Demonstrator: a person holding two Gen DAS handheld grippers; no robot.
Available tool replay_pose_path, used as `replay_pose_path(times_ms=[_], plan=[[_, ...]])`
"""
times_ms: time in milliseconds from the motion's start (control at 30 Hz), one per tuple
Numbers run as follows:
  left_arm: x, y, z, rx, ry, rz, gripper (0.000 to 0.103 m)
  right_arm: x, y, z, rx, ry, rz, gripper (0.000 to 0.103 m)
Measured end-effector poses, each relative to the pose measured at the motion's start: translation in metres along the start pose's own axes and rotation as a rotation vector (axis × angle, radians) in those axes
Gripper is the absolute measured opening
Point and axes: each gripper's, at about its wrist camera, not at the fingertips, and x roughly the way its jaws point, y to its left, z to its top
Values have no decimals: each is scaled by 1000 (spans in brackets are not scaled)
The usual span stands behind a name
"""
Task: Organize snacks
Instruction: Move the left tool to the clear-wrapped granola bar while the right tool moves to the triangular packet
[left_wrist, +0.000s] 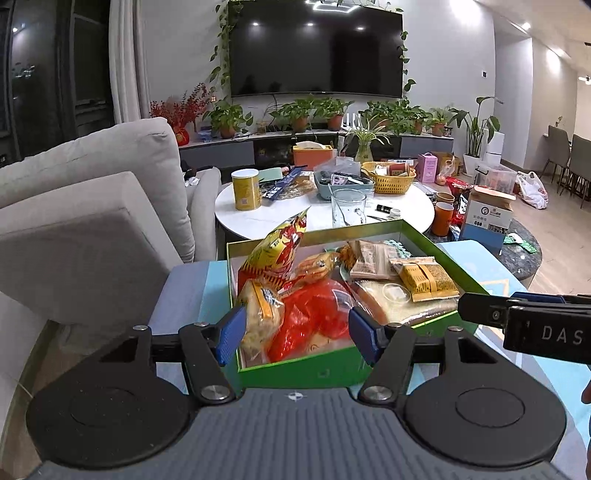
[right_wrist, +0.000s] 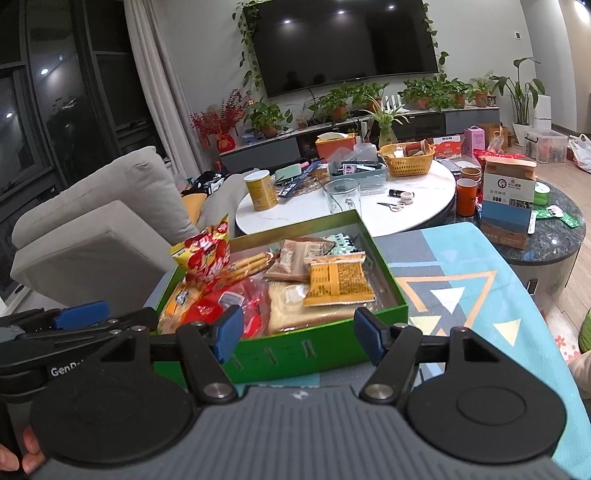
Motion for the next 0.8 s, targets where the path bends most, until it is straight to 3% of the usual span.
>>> replay_pose_path(times_ms=[500,800], plan=[[-27,11,-22,-17,4,-4,59,-19,19,-25,-47,35,23,60],[-33,22,-50,-33,58,8,59,-18,39,-62,-149,144,97,61]])
